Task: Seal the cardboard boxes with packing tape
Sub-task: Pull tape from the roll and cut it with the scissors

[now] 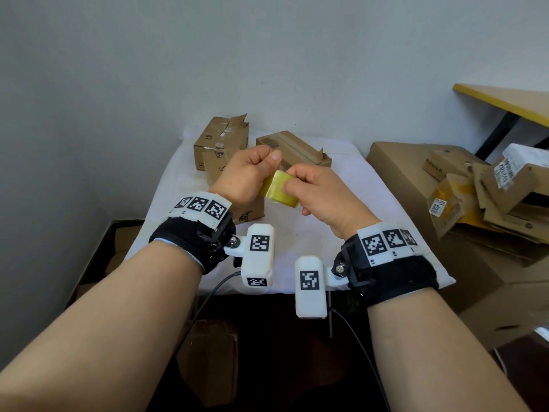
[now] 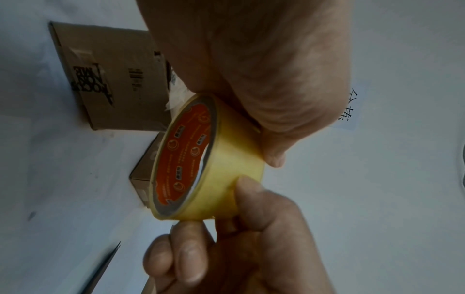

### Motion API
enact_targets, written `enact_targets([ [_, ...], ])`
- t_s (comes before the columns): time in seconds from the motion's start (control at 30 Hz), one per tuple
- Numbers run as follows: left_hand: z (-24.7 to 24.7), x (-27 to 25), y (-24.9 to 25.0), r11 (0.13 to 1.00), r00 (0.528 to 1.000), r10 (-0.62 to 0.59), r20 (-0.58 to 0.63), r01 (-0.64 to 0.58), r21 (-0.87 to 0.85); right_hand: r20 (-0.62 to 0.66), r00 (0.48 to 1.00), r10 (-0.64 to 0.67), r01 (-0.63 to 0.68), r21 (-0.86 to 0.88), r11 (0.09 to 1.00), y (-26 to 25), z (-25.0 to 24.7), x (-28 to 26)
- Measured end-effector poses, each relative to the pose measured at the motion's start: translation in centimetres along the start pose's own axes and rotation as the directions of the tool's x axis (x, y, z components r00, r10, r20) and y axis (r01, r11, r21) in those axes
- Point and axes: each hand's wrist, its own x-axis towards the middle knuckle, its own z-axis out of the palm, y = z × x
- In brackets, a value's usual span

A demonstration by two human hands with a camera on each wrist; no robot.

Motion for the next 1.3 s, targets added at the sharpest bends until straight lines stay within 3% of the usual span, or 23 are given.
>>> enact_targets([
  [0.27,-0.2,0.1,0.0,1.0,1.0,-0.003,-0.002,0.003,0.012,-0.008,1.0,-0.026,0.025,-0.065,0.998,0.3,0.1,0.3],
  [0.47,0.0,-0.1,0.4,1.0,1.0,-0.02,-0.002,0.02,0.002,-0.018,0.999,0.034,-0.032,0.097,0.995,0.0,-0.3,-0.1],
  [0.63,0.0,-0.2,0.2,1.0,1.0,-0.031,-0.004,0.031,0.002,-0.026,0.999,0.02,-0.019,0.012,1.0,-0.2,-0.2,0.0],
  [0.8,0.0,-0.1,0.1,0.998,0.999,-0.052,-0.001,0.052,-0.033,-0.01,0.999,0.047,-0.047,0.042,0.998,-0.2,-0.3,0.0],
  [1.0,0.1,-0.1,0.0,0.996,0.998,-0.07,0.004,0.07,-0.057,0.083,0.991,0.104,-0.116,0.151,0.982,-0.2,-1.3,-0.3],
  [1.17,0.5,0.0,0.3,0.971,0.989,-0.133,-0.062,0.117,-0.21,0.163,0.983,0.085,-0.108,0.142,0.984,0.4,-2.4,-0.4],
  [1.3,0.7,0.3,-0.1,0.985,0.986,-0.097,-0.136,0.075,-0.158,0.032,0.996,0.08,-0.083,0.086,0.993,0.7,-2.4,-0.3],
])
